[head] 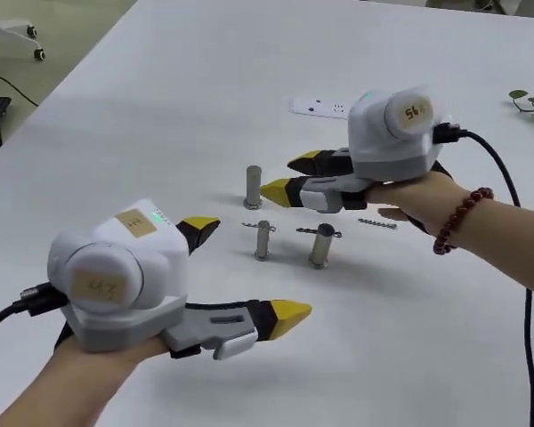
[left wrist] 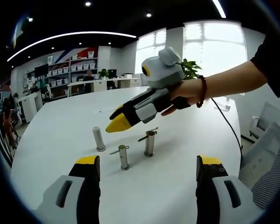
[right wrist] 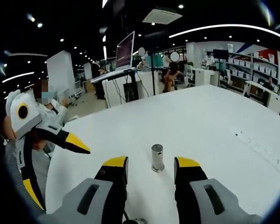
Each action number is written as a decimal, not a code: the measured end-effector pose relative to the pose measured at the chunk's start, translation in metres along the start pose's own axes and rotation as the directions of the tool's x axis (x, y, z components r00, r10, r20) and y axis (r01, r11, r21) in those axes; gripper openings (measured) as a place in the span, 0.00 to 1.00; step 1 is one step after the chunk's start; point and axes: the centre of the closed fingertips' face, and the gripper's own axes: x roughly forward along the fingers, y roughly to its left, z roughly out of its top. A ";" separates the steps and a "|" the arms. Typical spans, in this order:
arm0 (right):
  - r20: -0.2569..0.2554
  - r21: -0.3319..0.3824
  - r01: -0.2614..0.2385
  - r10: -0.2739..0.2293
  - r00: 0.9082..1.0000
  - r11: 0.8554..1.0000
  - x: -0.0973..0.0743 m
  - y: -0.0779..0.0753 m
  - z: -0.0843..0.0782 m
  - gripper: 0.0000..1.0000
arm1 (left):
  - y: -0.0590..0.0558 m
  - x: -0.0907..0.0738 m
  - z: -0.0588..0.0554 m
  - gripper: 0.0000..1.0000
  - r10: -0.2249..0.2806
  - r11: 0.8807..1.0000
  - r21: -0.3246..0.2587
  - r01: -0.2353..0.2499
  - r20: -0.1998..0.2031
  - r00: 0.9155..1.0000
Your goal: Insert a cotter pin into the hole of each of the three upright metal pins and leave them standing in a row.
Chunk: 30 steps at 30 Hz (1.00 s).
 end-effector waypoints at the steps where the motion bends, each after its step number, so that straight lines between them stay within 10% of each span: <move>1: 0.001 0.003 0.004 -0.004 1.000 1.000 0.002 0.000 0.000 0.35 | 0.000 0.000 0.000 0.84 0.001 1.000 0.000 -0.001 0.000 1.000; 30: -0.073 -0.002 0.065 -0.065 0.995 0.998 0.050 -0.011 -0.013 0.14 | 0.006 0.000 0.003 0.80 0.018 1.000 -0.001 -0.018 0.013 1.000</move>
